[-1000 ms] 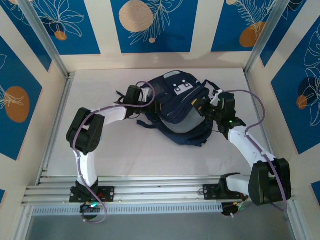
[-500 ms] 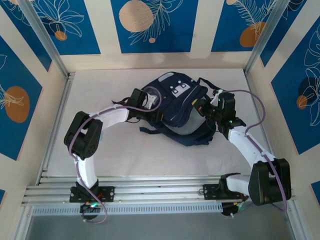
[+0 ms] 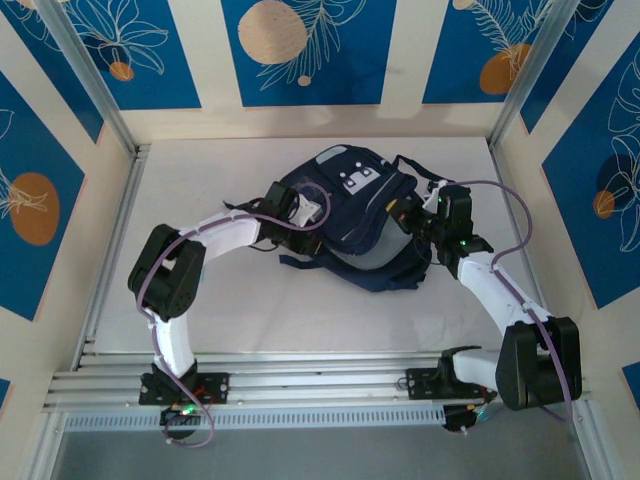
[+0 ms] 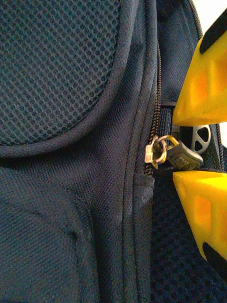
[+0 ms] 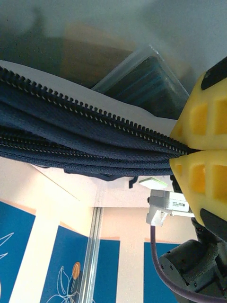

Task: Pack books, pencil case, and school supplies into a backpack

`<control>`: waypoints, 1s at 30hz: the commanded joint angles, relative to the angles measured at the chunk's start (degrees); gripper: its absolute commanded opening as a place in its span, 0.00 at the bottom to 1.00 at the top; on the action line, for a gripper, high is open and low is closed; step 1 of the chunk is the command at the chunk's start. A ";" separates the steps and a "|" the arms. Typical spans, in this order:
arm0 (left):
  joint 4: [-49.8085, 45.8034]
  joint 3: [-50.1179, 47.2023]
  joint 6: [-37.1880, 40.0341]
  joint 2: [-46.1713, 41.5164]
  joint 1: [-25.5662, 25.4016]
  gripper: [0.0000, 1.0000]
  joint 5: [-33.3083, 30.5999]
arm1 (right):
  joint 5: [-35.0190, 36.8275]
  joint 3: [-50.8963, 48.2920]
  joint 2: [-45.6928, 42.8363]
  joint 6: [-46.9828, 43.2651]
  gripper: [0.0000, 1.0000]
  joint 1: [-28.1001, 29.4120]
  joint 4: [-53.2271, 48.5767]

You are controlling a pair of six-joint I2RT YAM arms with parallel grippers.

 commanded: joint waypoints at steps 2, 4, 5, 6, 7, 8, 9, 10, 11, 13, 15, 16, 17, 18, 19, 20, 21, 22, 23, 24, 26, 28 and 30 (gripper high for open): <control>-2.38 2.84 3.95 1.80 -0.69 0.18 -4.37 | -1.07 0.89 0.15 -0.91 0.00 -0.06 -0.22; -2.76 3.15 4.52 2.08 -0.67 0.07 -6.06 | -0.98 0.42 0.09 -0.92 0.00 -0.20 -0.02; -2.89 3.07 4.77 2.03 -0.66 0.00 -6.37 | -1.05 0.28 0.04 -0.94 0.00 -0.24 -0.03; -2.82 2.90 4.88 1.90 -0.64 0.00 -6.84 | -1.11 0.13 0.10 -0.92 0.00 -0.21 0.05; -2.80 2.69 4.88 1.71 -0.64 0.00 -6.78 | -1.06 -0.07 0.14 -0.97 0.00 -0.19 0.11; -2.91 2.52 4.96 1.53 -0.66 0.00 -6.31 | -0.98 -0.21 0.21 -0.95 0.00 -0.26 0.12; -3.28 2.43 4.96 1.26 -0.64 0.00 -5.73 | -0.74 -0.37 0.20 -1.15 0.00 -0.13 0.05; -4.03 2.50 5.03 1.10 -0.73 0.00 -5.59 | -0.31 -0.52 0.31 -1.18 0.00 -0.04 -0.10; -5.79 3.01 5.17 0.87 -0.86 0.00 -5.71 | 0.17 -0.63 0.40 -1.35 0.00 0.10 -0.36; -11.79 5.02 6.49 0.53 -1.91 0.00 -7.60 | 1.69 -0.80 0.87 -1.73 0.00 0.42 -1.39; -20.01 8.29 7.84 0.90 -3.33 0.00 -11.92 | 2.89 -1.03 1.43 -2.14 0.00 1.00 -1.87; -24.52 10.29 8.43 1.47 -4.15 0.00 -13.64 | 3.43 -1.25 1.86 -2.10 0.00 1.27 -1.86; -28.51 12.20 8.89 2.25 -4.81 0.00 -14.64 | 3.70 -1.38 2.19 -2.14 0.00 1.58 -1.63; -32.99 14.56 9.40 3.30 -5.58 0.00 -15.48 | 4.18 -1.39 2.58 -2.17 0.00 1.94 -1.46; -36.76 16.72 9.69 4.38 -6.59 0.00 -16.00 | 4.45 -1.34 3.01 -2.14 0.00 2.20 -1.37; -39.12 18.21 10.00 5.04 -7.42 0.00 -15.92 | 4.62 -1.30 3.46 -2.19 0.00 2.60 -1.20; -40.74 19.51 10.49 5.55 -8.54 0.00 -14.82 | 4.82 -1.16 3.85 -2.30 0.00 3.00 -1.14; -41.63 20.37 11.00 5.82 -9.79 0.00 -13.17 | 5.12 -1.04 4.16 -2.31 0.00 3.35 -1.17; -41.97 21.08 11.26 5.94 -10.73 0.00 -11.26 | 5.32 -0.96 4.52 -2.31 0.00 3.62 -1.28; -41.83 21.82 11.19 6.11 -11.58 0.00 -8.75 | 5.88 -0.94 4.71 -2.46 0.00 3.92 -1.61; -40.35 22.85 9.83 6.43 -12.47 0.00 -3.52 | 7.19 -1.24 4.82 -2.44 0.00 4.45 -2.11; -36.74 22.79 8.03 6.43 -12.78 0.00 1.93 | 8.10 -1.77 4.80 -2.32 0.00 4.57 -2.44; -32.31 22.43 4.95 6.30 -12.79 0.00 3.85 | 9.04 -1.78 4.71 -2.90 0.00 4.56 -3.96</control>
